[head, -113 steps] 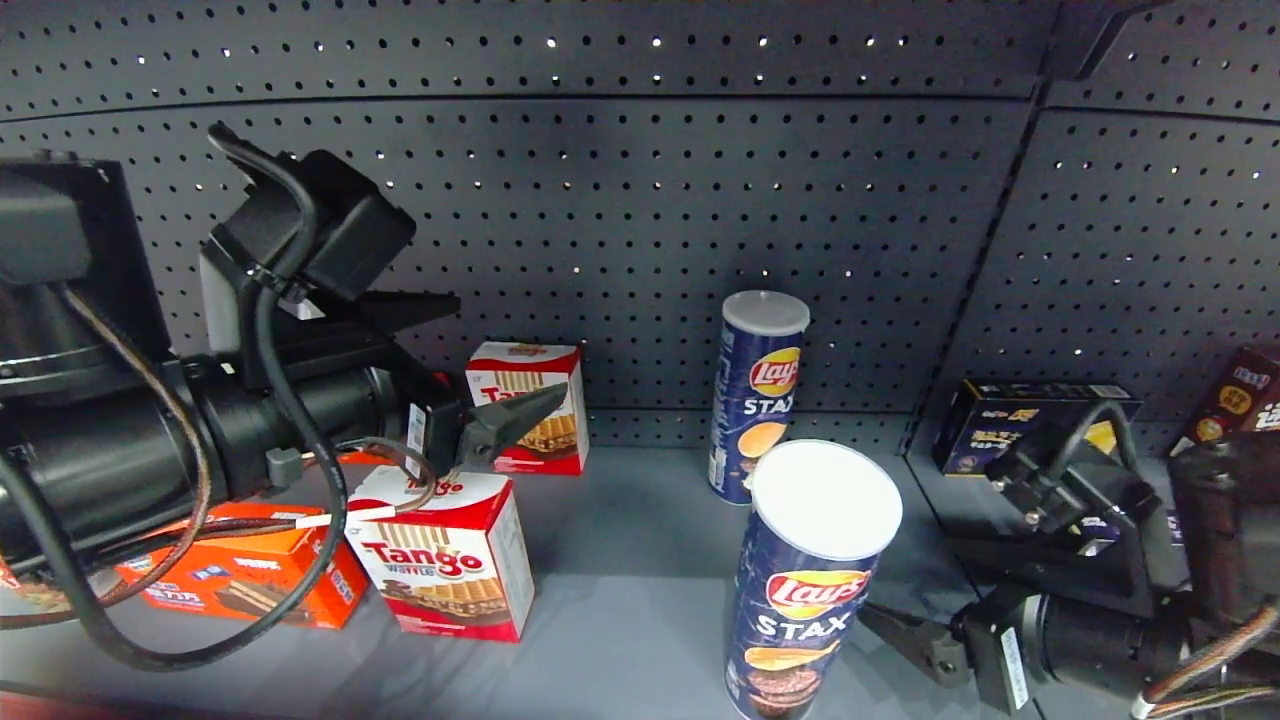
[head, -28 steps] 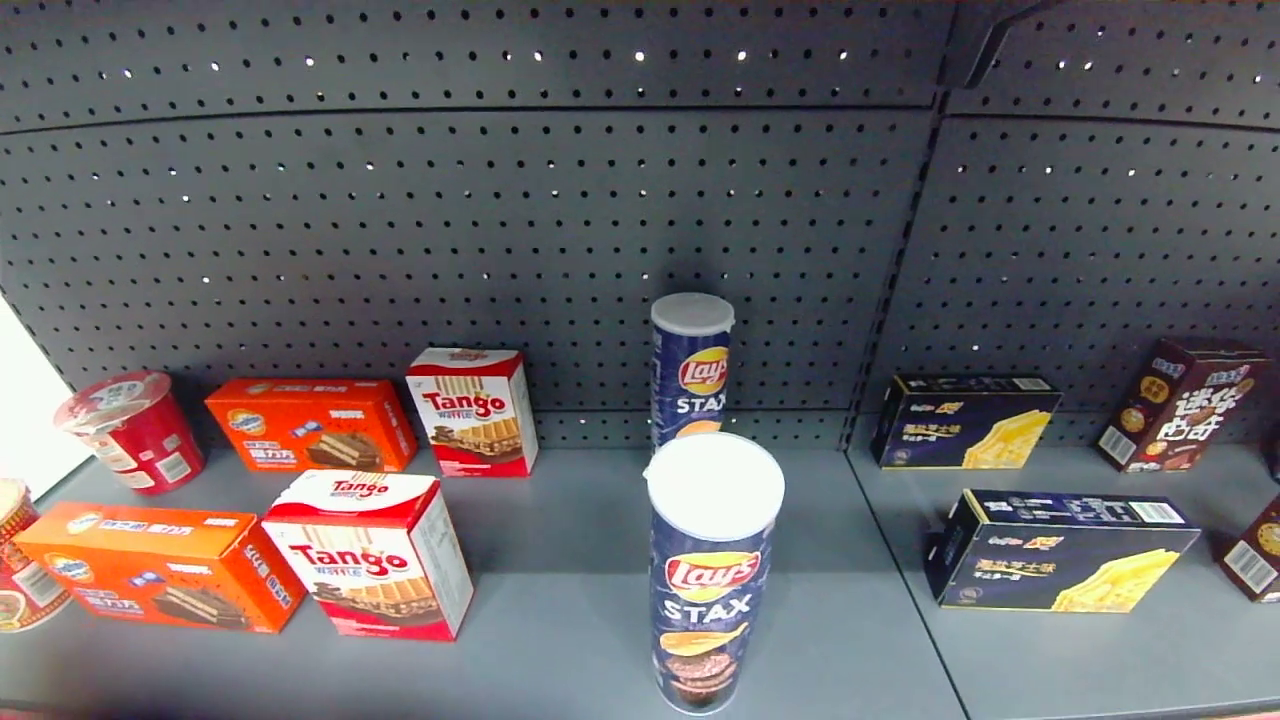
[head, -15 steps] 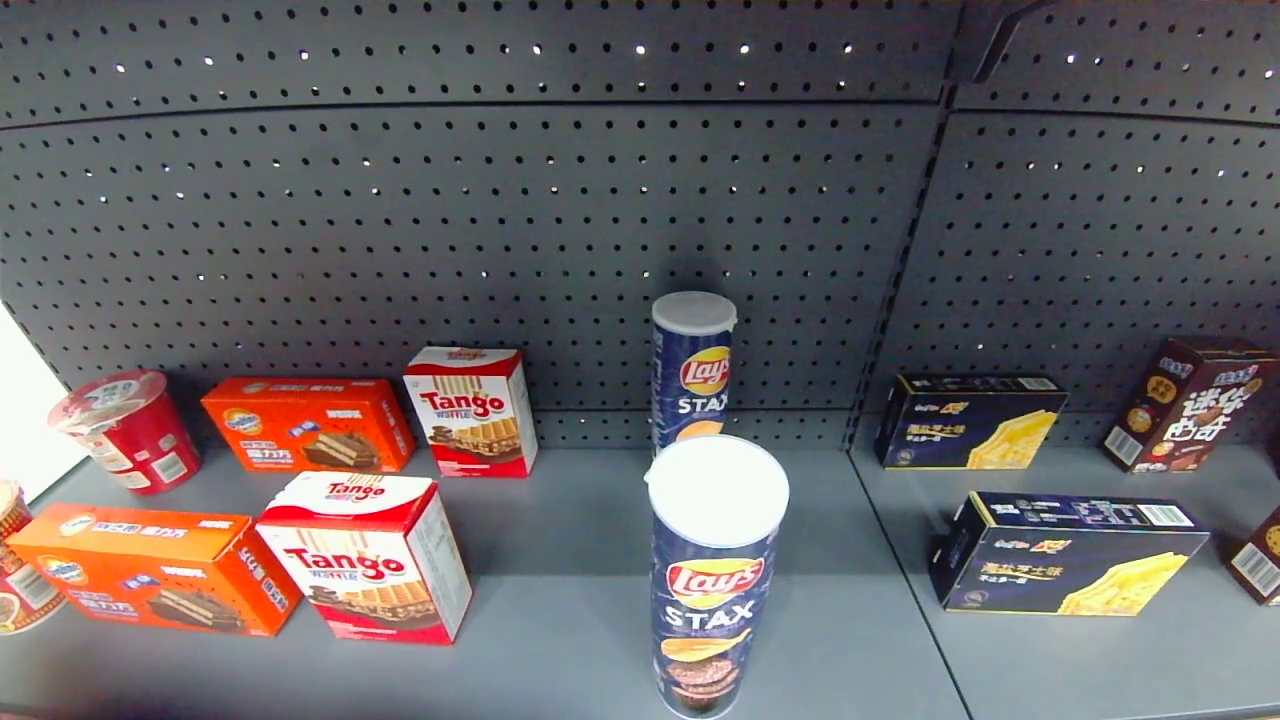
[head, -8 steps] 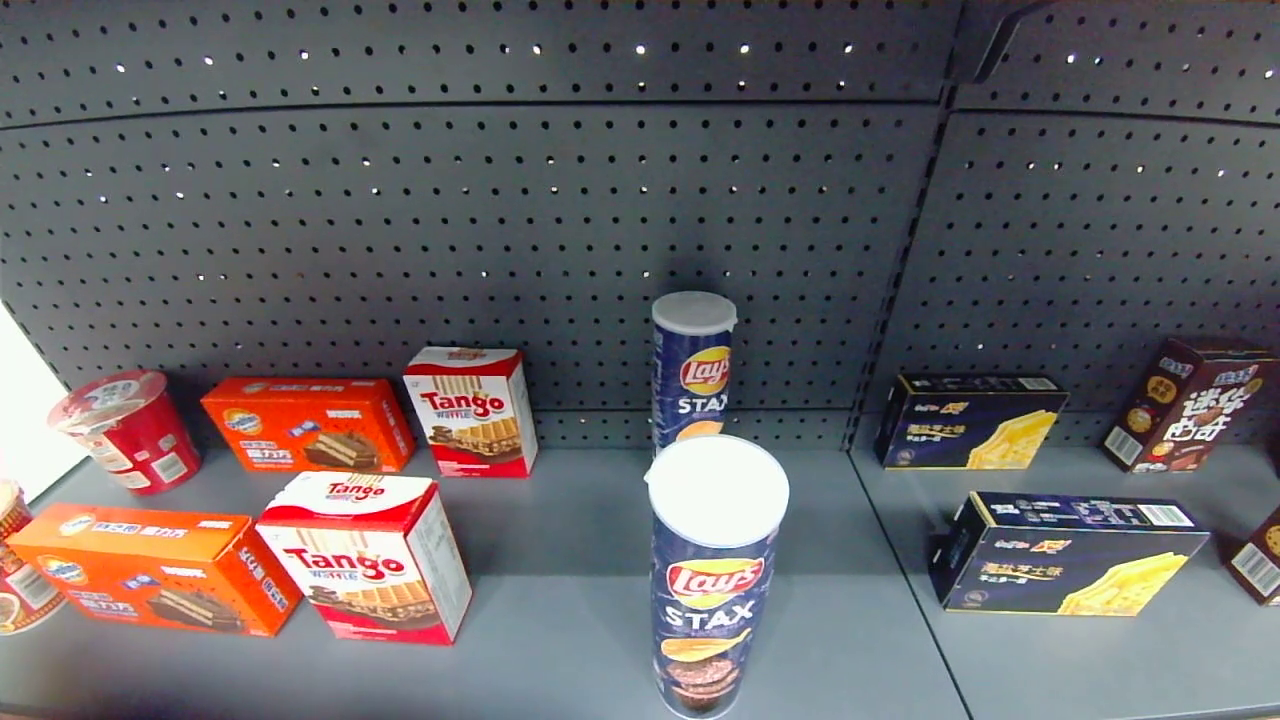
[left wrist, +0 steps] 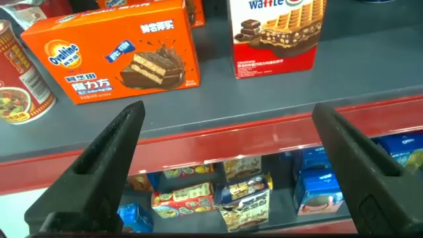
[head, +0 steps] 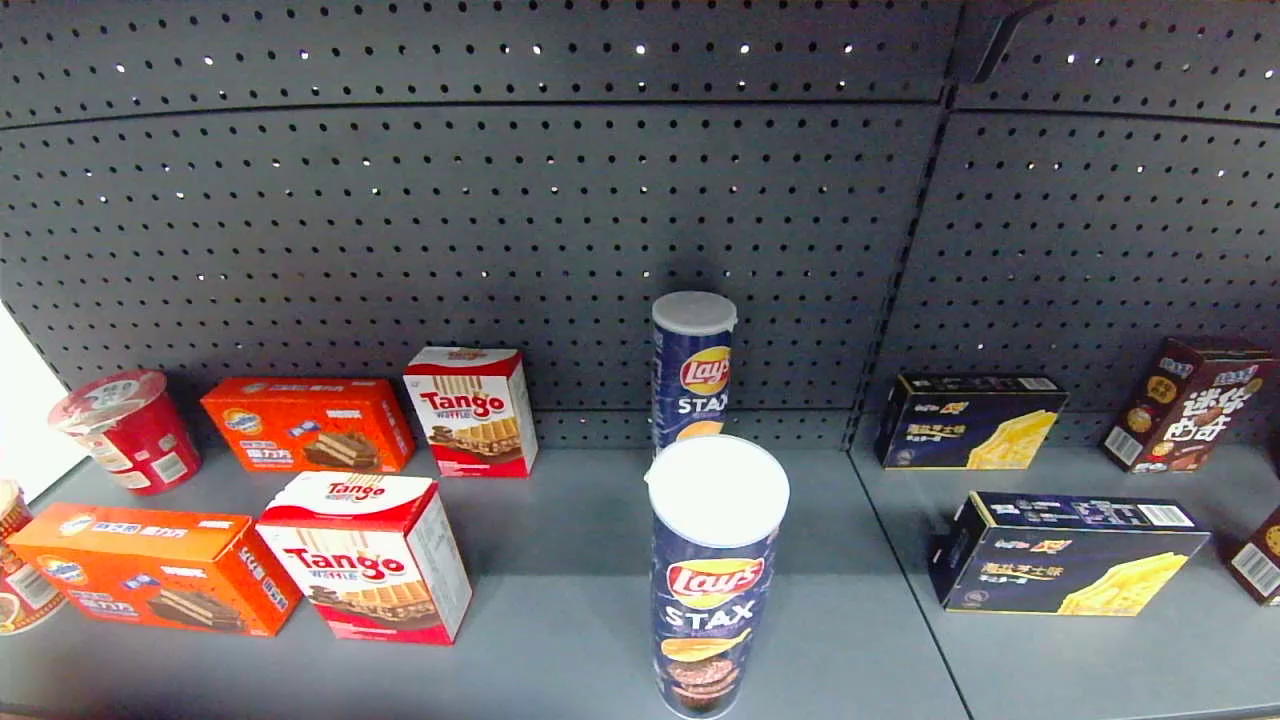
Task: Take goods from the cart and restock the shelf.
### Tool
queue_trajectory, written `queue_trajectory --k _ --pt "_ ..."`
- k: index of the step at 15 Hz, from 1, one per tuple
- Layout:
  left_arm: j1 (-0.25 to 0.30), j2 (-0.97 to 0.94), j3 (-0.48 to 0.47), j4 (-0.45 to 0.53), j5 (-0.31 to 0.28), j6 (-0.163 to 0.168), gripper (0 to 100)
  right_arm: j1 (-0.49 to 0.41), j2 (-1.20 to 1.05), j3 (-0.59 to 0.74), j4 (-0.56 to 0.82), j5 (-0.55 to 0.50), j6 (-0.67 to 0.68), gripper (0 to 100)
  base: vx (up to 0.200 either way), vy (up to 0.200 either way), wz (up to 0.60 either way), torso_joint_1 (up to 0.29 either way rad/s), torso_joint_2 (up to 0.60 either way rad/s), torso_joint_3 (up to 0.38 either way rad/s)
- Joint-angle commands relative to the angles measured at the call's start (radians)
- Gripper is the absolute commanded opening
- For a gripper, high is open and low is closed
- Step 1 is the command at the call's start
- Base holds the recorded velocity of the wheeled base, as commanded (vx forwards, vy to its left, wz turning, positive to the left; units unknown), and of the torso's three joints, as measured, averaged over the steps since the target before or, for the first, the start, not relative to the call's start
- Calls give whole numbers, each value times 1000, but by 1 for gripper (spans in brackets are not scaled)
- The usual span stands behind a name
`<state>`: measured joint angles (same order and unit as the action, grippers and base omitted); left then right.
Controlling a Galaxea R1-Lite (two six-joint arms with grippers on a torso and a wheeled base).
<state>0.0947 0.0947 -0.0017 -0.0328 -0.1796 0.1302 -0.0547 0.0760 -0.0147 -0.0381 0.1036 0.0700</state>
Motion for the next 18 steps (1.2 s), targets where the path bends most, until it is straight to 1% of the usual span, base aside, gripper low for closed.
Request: queue_trajectory --k 1,2,3,4,5,7,8,9,10,11,13,14,16,17,18 --pt "-1 2 0 1 -1 -1 100 36 -21 -1 6 24 -4 100 0 0 0 0 0 0" --pt "-1 2 0 1 -1 -1 100 75 -41 -2 9 24 -7 100 0 0 0 0 0 0" --pt "0 2 0 1 0 -1 100 45 -39 -2 7 -19 -7 100 0 0 0 0 0 0" --pt "0 2 0 1 0 -1 100 33 -39 4 -6 -113 1 100 0 0 0 0 0 0" --pt "0 2 0 2 3 -1 100 49 -65 15 3 -196 5 100 0 0 0 0 0 0" --pt "0 2 0 30 12 2 100 55 -74 15 6 -174 10 100 0 0 0 0 0 0" --pt "0 2 0 31 15 0 100 55 -74 15 23 -160 -10 100 0 0 0 0 0 0" --pt "2 2 0 31 34 -12 100 55 -74 15 30 -142 -50 100 0 0 0 0 0 0" --pt "5 3 -3 36 106 -38 100 55 -74 15 32 -140 -58 100 0 0 0 0 0 0" --pt "8 3 -1 36 152 -75 100 55 -74 15 32 -140 -58 100 0 0 0 0 0 0" --pt "7 3 0 33 155 -89 100 55 -74 15 32 -140 -58 100 0 0 0 0 0 0" --pt "7 2 0 31 152 -123 100 55 -74 15 32 -139 -58 100 0 0 0 0 0 0" --pt "7 2 0 31 158 -130 100 55 -74 15 32 -140 -58 100 0 0 0 0 0 0" --pt "7 2 0 31 155 -126 100 55 -74 15 32 -139 -58 100 0 0 0 0 0 0" --pt "7 2 0 31 155 -129 100 55 -74 15 32 -139 -58 100 0 0 0 0 0 0"
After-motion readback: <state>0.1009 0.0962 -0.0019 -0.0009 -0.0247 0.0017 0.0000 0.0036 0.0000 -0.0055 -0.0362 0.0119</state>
